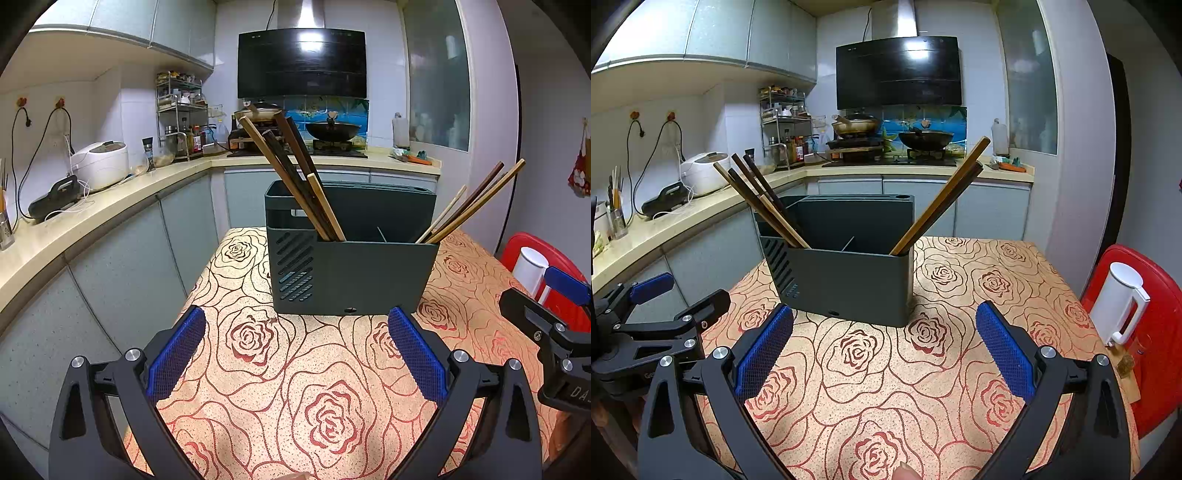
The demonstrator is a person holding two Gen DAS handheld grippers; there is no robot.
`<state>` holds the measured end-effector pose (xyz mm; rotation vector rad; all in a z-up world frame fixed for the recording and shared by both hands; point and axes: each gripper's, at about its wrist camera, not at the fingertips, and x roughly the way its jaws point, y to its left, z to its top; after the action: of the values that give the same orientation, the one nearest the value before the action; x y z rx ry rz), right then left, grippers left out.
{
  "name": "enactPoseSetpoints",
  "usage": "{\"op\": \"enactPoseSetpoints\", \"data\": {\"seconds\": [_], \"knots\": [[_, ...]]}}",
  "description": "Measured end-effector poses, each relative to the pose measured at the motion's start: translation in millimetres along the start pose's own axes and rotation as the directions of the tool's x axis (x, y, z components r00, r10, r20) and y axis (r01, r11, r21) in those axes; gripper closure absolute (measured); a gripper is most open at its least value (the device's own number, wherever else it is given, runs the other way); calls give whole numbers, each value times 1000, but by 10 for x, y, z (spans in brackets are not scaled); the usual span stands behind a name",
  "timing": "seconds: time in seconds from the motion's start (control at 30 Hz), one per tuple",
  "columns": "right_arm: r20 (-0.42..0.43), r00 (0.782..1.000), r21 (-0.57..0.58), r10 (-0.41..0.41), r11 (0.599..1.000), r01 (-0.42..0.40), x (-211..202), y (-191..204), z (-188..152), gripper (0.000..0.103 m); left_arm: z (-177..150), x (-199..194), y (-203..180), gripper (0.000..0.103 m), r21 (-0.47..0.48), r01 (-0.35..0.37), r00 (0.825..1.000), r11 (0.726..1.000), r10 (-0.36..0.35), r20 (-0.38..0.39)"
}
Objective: Organize utensils
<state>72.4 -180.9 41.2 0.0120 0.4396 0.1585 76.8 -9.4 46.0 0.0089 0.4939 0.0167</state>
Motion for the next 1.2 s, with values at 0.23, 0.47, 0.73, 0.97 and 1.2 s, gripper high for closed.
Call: {"op": "enactPoseSetpoints", "data": {"seconds": [0.23,0.47,0.73,0.97,1.2], "knots": [[-1,1000,-1,0,1000,0,5,0,-1,7,-2,1,4,7,-3,2,1000,1000,-2,-1],[0,1000,-1,0,1000,0,3,6,1,7,-18,7,-6,7,2,-1,1000,1000,1,3],[0,1000,-1,0,1000,0,2,7,6,7,-33,1,-22,7,6,-5,1000,1000,5,7],[0,1000,-2,2,1000,-2,12,7,-20,7,-21,-4,-30,7,6,-7,1000,1000,7,6],[-5,1000,-2,2,1000,-2,26,8,-39,7,-23,-4,-31,7,6,-6,1000,1000,6,6]]}}
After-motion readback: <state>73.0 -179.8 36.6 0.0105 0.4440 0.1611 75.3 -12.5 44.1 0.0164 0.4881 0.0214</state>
